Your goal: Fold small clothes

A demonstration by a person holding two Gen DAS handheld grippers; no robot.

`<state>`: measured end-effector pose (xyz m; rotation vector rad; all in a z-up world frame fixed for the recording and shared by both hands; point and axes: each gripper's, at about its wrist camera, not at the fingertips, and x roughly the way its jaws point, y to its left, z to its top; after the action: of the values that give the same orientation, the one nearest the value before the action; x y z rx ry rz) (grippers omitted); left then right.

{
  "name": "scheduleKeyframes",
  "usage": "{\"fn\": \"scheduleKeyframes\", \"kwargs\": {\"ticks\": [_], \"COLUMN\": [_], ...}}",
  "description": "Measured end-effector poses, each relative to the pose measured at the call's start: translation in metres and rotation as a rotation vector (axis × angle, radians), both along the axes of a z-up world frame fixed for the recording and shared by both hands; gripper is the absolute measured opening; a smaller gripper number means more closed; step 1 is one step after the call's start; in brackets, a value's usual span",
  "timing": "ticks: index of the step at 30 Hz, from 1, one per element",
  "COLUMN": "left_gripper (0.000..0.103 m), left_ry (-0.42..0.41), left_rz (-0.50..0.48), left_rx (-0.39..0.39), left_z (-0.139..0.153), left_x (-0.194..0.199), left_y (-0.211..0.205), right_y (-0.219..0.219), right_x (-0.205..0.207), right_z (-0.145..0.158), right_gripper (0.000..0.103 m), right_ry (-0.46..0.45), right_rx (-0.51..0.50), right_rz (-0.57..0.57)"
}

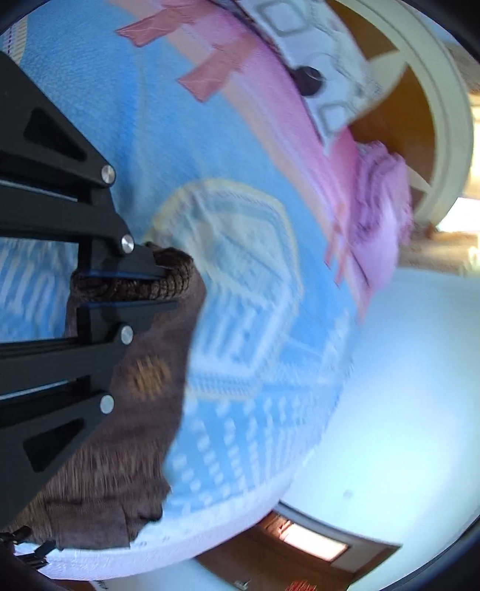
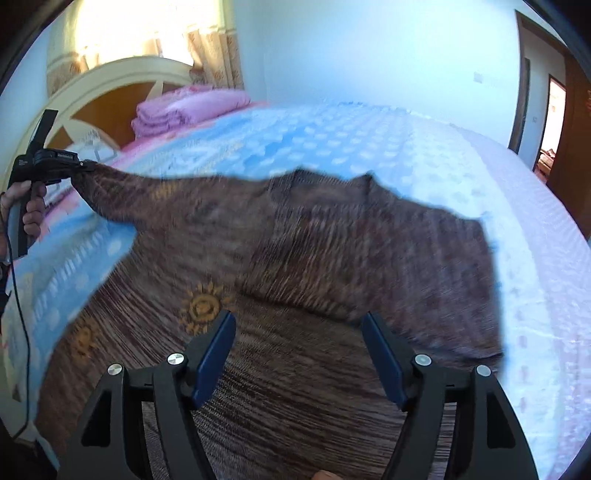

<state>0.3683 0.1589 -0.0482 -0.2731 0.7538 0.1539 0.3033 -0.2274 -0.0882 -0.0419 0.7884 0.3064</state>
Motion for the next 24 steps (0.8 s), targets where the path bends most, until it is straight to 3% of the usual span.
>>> {"fn": "scheduleKeyframes", "kwargs": {"ticks": [7, 15, 20, 24], "left_gripper": [0.009, 0.009, 0.009, 0.016], "left_ry": [-0.036, -0.073, -0.053, -0.001], "left_rz": [-0.102, -0.194, -0.291, -0.347], "left_rx": [-0.066, -0.126, -0.096, 0.009], "left_z": [0.039, 0.057, 0.035, -0.009], "left_x": [0.006, 0.011, 0.012, 0.009], "left_y": [-0.06, -0.145, -0.229, -0.298], "right_y": [-0.043, -0.077, -0.087, -0.089], "right_x": [-0.018, -0.04, -0.044, -0.045], "right_z": [0.026, -0.005, -0.022, -0.027], "right_gripper": [0.071, 0.071, 0.071, 0.071], "right_ry": [-0.019, 0.039, 0.071, 0.073], "right_rx": [-0.027, -0.024, 0.034, 0.034], "right_rz": [-0.061, -0.101, -0.127, -0.13]}}
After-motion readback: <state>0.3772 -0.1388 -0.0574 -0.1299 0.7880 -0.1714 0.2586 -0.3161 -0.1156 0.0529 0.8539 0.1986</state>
